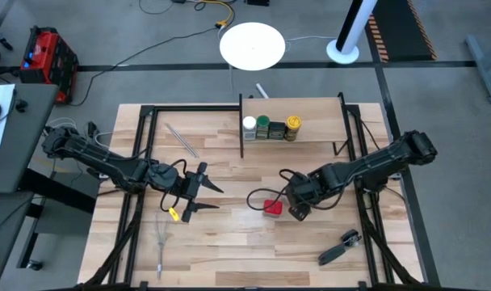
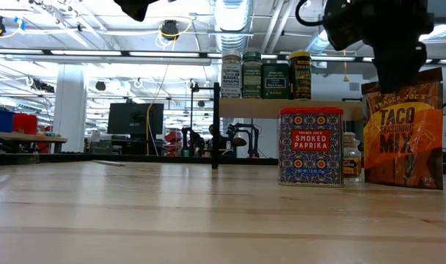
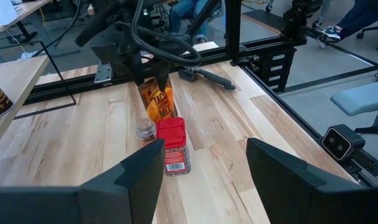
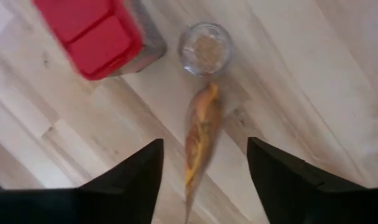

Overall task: Shelf spices
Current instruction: Put the brown seasoning pack on the shelf

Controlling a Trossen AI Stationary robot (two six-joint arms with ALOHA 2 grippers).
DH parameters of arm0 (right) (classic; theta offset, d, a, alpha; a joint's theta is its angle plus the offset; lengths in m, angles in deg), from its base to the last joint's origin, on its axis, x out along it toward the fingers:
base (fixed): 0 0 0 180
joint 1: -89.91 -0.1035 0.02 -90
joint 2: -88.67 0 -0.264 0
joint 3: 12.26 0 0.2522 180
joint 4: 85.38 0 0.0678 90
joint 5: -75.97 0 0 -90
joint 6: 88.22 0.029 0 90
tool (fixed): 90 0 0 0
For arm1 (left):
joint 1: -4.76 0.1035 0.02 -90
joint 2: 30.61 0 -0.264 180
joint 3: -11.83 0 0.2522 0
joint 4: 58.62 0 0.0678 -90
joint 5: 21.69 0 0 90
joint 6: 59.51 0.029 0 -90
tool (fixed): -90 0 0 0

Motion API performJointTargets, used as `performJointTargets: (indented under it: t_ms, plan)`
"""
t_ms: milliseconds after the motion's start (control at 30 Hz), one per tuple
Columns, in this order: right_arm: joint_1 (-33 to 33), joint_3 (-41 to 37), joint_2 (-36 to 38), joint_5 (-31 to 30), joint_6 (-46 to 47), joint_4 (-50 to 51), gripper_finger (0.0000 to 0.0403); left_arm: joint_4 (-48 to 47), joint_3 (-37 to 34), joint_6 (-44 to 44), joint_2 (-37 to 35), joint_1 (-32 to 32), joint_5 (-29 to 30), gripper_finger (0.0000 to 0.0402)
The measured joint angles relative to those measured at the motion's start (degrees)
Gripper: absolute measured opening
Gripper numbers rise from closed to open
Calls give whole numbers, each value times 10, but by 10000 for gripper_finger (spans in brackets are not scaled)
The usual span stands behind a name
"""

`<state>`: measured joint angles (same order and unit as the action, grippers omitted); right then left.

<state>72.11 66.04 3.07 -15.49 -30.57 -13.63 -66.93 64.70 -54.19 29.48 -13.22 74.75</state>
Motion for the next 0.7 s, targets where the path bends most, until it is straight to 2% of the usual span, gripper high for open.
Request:
performJointTargets:
  t_ms: [100, 267, 300, 500, 700]
  plan:
    - [0, 0, 0, 17, -22, -10, 193, 0, 0, 0, 0, 0, 0, 219]
    - [2, 0, 0, 28, -39, -24, 38, 0, 0, 0, 0, 0, 0, 219]
    - [3, 0, 0, 30, -47, -25, 20, 0, 0, 0, 0, 0, 0, 219]
    - [12, 8, 0, 69, -65, -14, 6, 0, 0, 2, 0, 0, 0, 219]
    - [32, 94, 0, 88, -93, 121, 4, 0, 0, 4, 0, 0, 0, 219]
